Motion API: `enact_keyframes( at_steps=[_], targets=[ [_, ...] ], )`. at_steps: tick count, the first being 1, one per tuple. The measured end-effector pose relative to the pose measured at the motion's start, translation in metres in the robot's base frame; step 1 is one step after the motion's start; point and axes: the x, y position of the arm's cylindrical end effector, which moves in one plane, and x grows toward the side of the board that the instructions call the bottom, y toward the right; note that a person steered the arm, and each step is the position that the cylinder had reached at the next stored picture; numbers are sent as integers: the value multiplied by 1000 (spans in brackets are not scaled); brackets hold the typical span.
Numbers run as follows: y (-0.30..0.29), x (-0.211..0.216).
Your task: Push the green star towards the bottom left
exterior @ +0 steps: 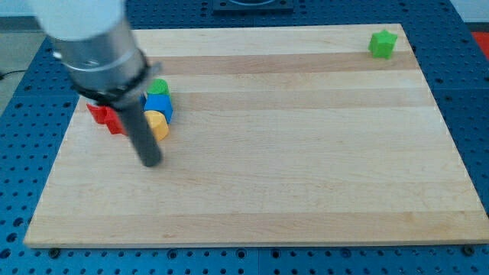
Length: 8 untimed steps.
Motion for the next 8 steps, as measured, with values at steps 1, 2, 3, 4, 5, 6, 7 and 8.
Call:
enact_keyframes(
  at_steps=[1, 2, 3, 4, 5, 6, 7, 8],
  targets=[
    [109, 6],
    [200, -34],
    [289, -101],
    [396, -152],
    [451, -210],
    [448, -264],
    [396, -272],
    [389, -267]
  ],
)
